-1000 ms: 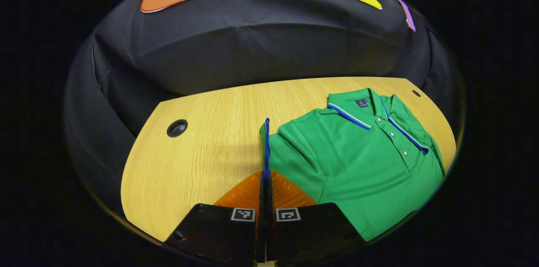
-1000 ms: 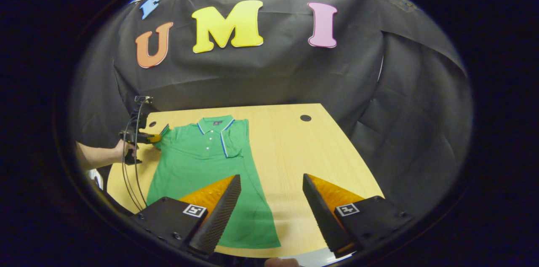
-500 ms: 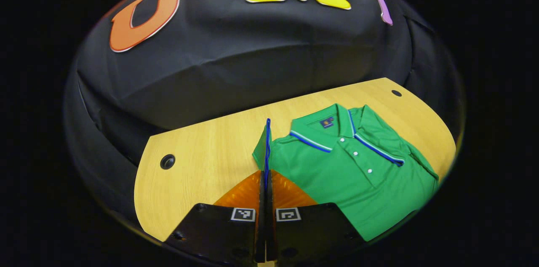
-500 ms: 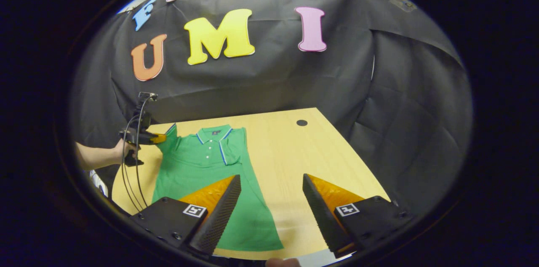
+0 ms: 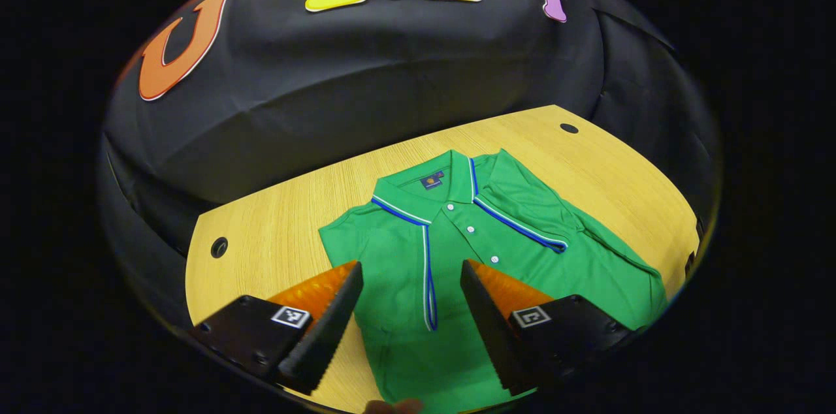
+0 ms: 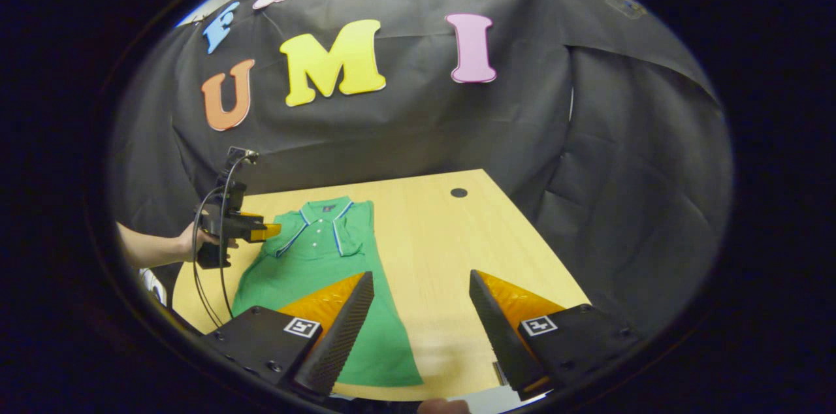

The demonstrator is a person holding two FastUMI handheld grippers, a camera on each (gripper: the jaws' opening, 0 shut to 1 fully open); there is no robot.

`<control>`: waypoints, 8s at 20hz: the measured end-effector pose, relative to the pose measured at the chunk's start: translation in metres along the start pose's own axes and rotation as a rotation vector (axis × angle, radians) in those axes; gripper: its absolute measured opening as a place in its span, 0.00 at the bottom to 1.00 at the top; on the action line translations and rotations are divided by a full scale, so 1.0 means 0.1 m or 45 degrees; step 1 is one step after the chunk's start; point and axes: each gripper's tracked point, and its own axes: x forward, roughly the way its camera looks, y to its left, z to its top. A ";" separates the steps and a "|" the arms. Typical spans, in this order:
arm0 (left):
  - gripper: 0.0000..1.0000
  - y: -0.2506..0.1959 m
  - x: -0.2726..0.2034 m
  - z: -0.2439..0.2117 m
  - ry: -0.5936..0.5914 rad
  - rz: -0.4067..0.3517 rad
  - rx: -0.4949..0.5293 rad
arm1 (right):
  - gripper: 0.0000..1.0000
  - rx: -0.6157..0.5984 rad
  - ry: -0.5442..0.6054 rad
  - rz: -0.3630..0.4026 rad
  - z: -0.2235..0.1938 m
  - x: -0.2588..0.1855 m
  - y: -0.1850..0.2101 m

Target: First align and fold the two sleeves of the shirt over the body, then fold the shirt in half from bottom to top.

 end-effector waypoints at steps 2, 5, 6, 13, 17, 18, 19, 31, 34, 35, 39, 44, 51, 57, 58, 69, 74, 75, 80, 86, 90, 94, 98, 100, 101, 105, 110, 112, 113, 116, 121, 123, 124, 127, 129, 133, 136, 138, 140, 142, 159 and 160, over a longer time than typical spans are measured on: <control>0.98 -0.07 -0.24 -0.06 -0.022 0.010 0.004 | 0.95 -0.019 0.016 0.042 -0.02 0.06 0.06; 0.98 -0.10 -0.66 -0.22 -0.031 0.038 -0.021 | 0.95 -0.086 0.026 0.108 -0.03 0.14 0.19; 0.98 -0.09 -0.79 -0.29 -0.027 0.059 -0.041 | 0.95 -0.109 0.033 0.133 -0.04 0.15 0.25; 0.98 -0.19 -1.71 -0.71 -0.043 0.138 -0.203 | 0.93 -0.253 0.054 0.276 -0.12 0.23 0.61; 0.98 -0.27 -2.05 -1.19 0.016 0.133 -0.231 | 0.95 -0.348 0.132 0.360 -0.39 0.24 0.70; 0.98 -0.30 -2.12 -1.33 0.041 0.120 -0.234 | 0.95 -0.372 0.160 0.375 -0.50 0.24 0.69; 0.98 -0.34 -2.17 -1.45 0.068 0.105 -0.241 | 0.95 -0.403 0.194 0.377 -0.63 0.24 0.65; 0.98 -1.02 -2.29 -2.79 0.396 -0.091 -0.184 | 0.95 -0.533 0.668 0.280 -2.20 0.05 0.19; 1.00 -0.95 -2.24 -2.83 0.402 -0.062 -0.205 | 0.95 -0.542 0.696 0.275 -2.33 0.06 0.17; 0.98 -0.93 -2.21 -2.84 0.404 -0.049 -0.217 | 0.95 -0.537 0.694 0.276 -2.33 0.06 0.18; 0.98 -0.93 -2.13 -2.89 0.423 -0.031 -0.236 | 0.96 -0.556 0.701 0.270 -2.39 0.16 0.20; 0.98 -0.92 -2.04 -2.92 0.457 -0.017 -0.220 | 0.96 -0.553 0.725 0.264 -2.52 0.33 0.29; 0.99 -0.99 -2.01 -2.88 0.427 0.009 -0.306 | 0.96 -0.517 0.717 0.285 -2.52 0.35 0.34; 0.11 -1.13 -1.99 -2.82 0.434 -0.104 -0.321 | 0.03 -0.507 0.759 0.337 -2.51 0.37 0.44; 0.07 -1.15 -1.98 -2.79 0.441 -0.147 -0.378 | 0.03 -0.500 0.759 0.340 -2.49 0.38 0.44; 0.04 -1.01 -2.02 -2.14 0.301 -0.205 -0.386 | 0.03 -0.345 0.622 0.377 -1.70 0.48 0.61; 0.04 -0.79 -1.95 -1.66 0.200 -0.188 -0.383 | 0.03 -0.291 0.536 0.372 -1.23 0.61 0.61; 0.04 -0.74 -1.95 -1.56 0.182 -0.184 -0.376 | 0.03 -0.290 0.517 0.376 -1.15 0.62 0.63; 0.04 -0.51 -1.91 -1.07 0.080 -0.165 -0.327 | 0.00 -0.235 0.419 0.397 -0.59 0.80 0.76; 0.04 -0.18 -1.82 -0.45 -0.051 -0.143 -0.315 | 0.03 -0.235 0.283 0.419 0.22 1.07 0.92; 0.04 0.09 -1.66 -0.09 -0.121 -0.121 -0.340 | 0.03 -0.240 0.219 0.434 0.62 1.32 1.08; 0.04 0.32 -1.44 0.23 -0.170 -0.106 -0.346 | 0.03 -0.274 0.185 0.439 0.88 1.61 1.22; 0.04 0.57 -1.13 0.49 -0.196 -0.088 -0.364 | 0.03 -0.279 0.167 0.436 1.08 1.97 1.38; 0.04 0.68 -0.96 0.60 -0.204 -0.079 -0.357 | 0.03 -0.276 0.153 0.427 1.18 2.19 1.44; 0.04 0.73 -0.88 0.64 -0.204 -0.074 -0.350 | 0.03 -0.277 0.145 0.421 1.22 2.31 1.46; 0.04 0.91 -0.46 0.77 -0.204 -0.057 -0.330 | 0.03 -0.281 0.136 0.410 1.30 2.78 1.55; 0.04 1.04 0.08 0.77 -0.181 -0.034 -0.319 | 0.03 -0.221 0.141 0.387 1.26 3.25 1.59; 0.04 1.08 0.30 0.75 -0.181 -0.010 -0.316 | 0.03 -0.218 0.138 0.374 1.22 3.47 1.59; 0.04 1.10 0.42 0.73 -0.191 0.004 -0.331 | 0.02 -0.215 0.141 0.366 1.20 3.59 1.58; 0.04 1.07 0.75 0.66 -0.189 0.020 -0.374 | 0.00 -0.227 0.144 0.332 1.08 3.89 1.55; 0.05 1.12 1.10 0.55 -0.178 0.070 -0.373 | 0.03 -0.294 0.144 0.315 0.91 4.22 1.60; 0.06 1.14 1.17 0.57 -0.202 0.095 -0.365 | 0.03 -0.316 0.129 0.297 0.86 4.30 1.65; 0.11 1.14 1.20 0.60 -0.217 0.096 -0.364 | 0.02 -0.349 0.121 0.269 0.82 4.36 1.64; 0.54 1.16 1.21 0.53 -0.190 0.140 -0.363 | 0.14 -0.343 0.119 0.237 0.76 4.36 1.67; 0.96 1.19 1.12 0.51 -0.175 0.189 -0.372 | 0.36 -0.307 0.092 0.212 0.77 4.31 1.68; 0.99 1.25 0.72 0.67 -0.256 0.225 -0.443 | 0.98 -0.277 0.003 0.144 0.94 3.94 1.58; 0.99 1.28 0.20 0.92 -0.354 0.253 -0.484 | 0.98 -0.259 -0.068 0.144 1.15 3.49 1.57; 0.99 1.30 -0.23 1.10 -0.423 0.295 -0.460 | 0.98 -0.263 -0.151 0.146 1.37 3.12 1.56; 0.99 1.26 -0.76 1.33 -0.507 0.320 -0.437 | 0.98 -0.272 -0.234 0.143 1.60 2.69 1.55; 0.98 1.16 -1.28 1.52 -0.590 0.343 -0.399 | 0.98 -0.268 -0.345 0.137 1.87 2.18 1.55; 0.98 0.19 -3.80 1.23 -0.925 0.453 -0.343 | 0.98 -0.225 -0.756 0.122 1.77 -0.80 1.66; 0.98 0.10 -3.81 1.17 -0.915 0.441 -0.345 | 0.98 -0.225 -0.740 0.111 1.70 -0.85 1.65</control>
